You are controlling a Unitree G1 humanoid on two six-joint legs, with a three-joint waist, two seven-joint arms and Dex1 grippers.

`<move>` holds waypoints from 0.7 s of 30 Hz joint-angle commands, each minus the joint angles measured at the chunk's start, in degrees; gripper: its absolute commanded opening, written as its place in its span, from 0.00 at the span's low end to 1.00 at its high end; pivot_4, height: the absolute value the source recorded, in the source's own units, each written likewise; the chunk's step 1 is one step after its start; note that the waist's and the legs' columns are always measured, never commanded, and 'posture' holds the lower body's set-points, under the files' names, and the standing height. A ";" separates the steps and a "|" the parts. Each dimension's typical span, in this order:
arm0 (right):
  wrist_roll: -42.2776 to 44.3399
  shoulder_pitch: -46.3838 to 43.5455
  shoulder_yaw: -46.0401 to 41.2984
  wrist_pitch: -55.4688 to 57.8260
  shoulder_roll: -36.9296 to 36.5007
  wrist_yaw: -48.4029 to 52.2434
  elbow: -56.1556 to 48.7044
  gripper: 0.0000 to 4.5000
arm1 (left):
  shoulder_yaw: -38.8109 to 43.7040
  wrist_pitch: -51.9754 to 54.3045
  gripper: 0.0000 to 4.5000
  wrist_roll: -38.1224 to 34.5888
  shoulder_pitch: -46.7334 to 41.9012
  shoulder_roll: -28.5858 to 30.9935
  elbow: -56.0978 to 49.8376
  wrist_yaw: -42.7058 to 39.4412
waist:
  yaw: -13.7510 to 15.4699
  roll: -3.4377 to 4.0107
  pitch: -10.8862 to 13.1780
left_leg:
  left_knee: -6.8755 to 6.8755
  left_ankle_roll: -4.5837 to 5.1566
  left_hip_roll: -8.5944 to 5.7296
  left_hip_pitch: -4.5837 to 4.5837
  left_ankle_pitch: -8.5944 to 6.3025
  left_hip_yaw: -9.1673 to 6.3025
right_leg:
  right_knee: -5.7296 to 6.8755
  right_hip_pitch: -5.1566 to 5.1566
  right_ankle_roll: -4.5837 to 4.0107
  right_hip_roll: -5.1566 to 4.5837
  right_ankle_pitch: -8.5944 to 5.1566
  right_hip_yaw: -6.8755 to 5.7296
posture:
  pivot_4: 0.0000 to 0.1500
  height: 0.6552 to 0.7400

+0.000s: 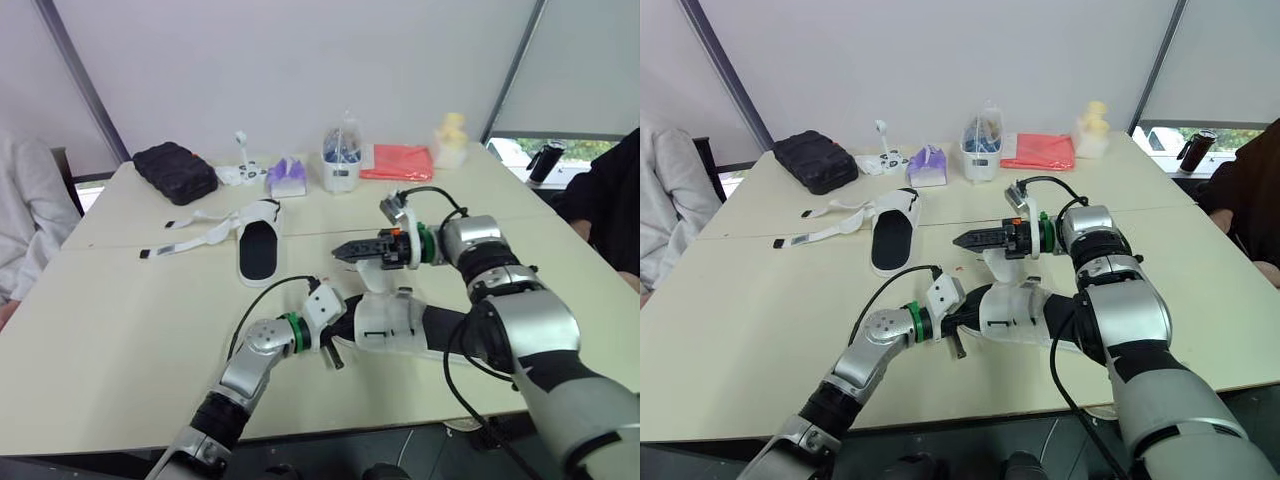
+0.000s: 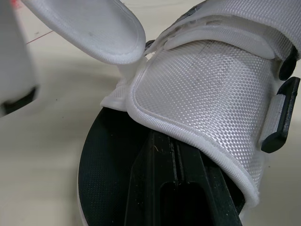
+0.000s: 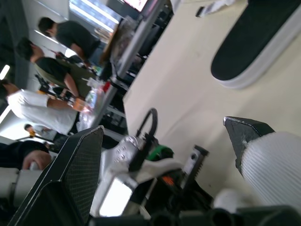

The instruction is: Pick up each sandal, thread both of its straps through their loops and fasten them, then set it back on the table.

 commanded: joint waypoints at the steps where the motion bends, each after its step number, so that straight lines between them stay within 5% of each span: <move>1: 2.85 -2.97 -3.94 0.31 0.32 -3.15 0.65 0.98 | -0.33 2.81 0.00 1.33 2.16 1.40 2.09 0.70 | -0.26 0.00 0.00 | 0.00 0.00 0.00 0.00 0.00 0.00 | 0.00 0.00 0.00 0.00 0.00 0.00 | 1.00 1.00; 21: 6.77 -5.77 -13.04 -1.00 0.02 -13.97 2.91 0.98 | -0.46 2.64 0.00 0.99 1.36 0.55 3.44 0.60 | -0.46 0.04 -0.03 | -0.02 0.00 0.00 0.00 0.00 0.00 | 0.00 0.01 0.00 -0.04 0.00 0.00 | 1.00 1.00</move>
